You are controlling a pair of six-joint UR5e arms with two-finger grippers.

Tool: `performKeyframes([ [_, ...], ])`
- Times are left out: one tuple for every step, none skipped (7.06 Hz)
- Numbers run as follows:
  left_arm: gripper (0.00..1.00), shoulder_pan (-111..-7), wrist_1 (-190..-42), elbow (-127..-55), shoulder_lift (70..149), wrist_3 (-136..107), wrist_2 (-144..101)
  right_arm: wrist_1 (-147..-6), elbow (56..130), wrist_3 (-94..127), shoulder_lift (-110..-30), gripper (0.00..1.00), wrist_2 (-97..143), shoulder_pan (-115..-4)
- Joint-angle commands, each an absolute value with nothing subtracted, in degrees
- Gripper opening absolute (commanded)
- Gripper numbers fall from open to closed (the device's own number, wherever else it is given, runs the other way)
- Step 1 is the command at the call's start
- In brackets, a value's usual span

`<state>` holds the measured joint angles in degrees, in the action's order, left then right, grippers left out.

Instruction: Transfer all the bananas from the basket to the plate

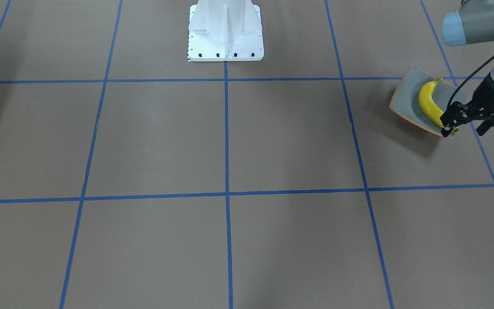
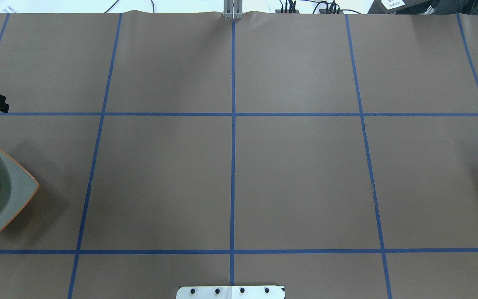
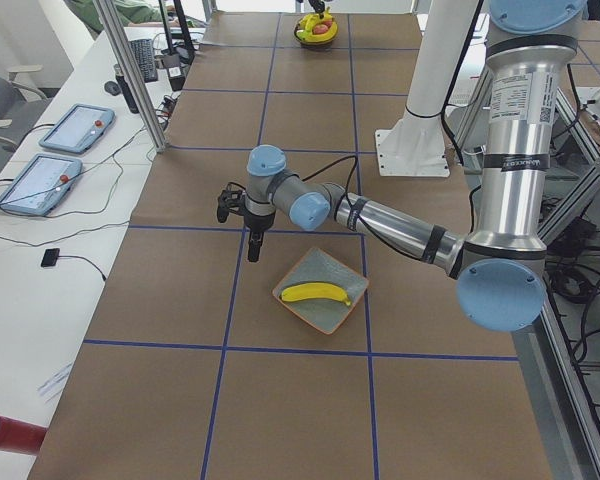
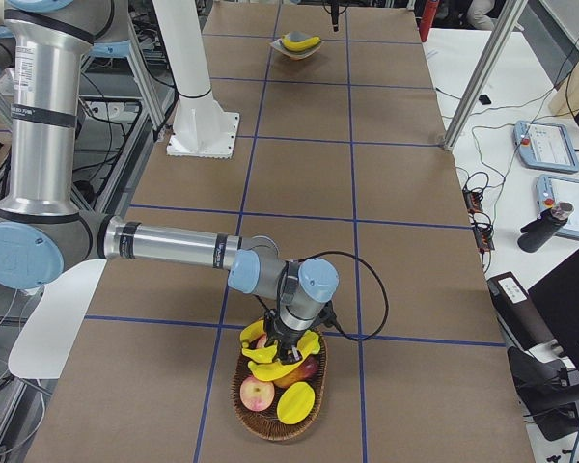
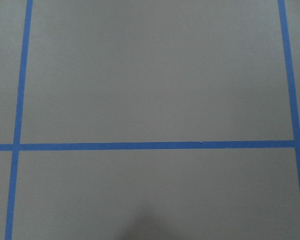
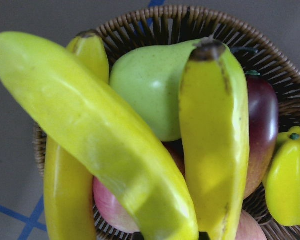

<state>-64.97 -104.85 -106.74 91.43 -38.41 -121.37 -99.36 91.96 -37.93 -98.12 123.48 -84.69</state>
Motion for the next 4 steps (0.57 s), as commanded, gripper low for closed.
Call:
performKeyframes([
  [1.00,-64.95,-104.85,-106.70,91.49,-38.41,-121.46,-102.98,95.16,-38.67,-98.17,0.00,121.48,-87.61],
  [1.00,-64.95,-104.85,-106.61,91.49,-38.41,-121.46,-107.45,98.40,-38.67,-98.09,0.00,119.99,-88.24],
  [1.00,-64.95,-104.85,-106.44,91.49,-38.41,-121.46,-110.45,100.79,-38.67,-97.82,0.00,119.71,-88.85],
  [1.00,-64.95,-104.85,-106.26,91.49,-38.41,-121.46,-113.18,102.90,-38.58,-97.21,0.00,119.79,-89.64],
])
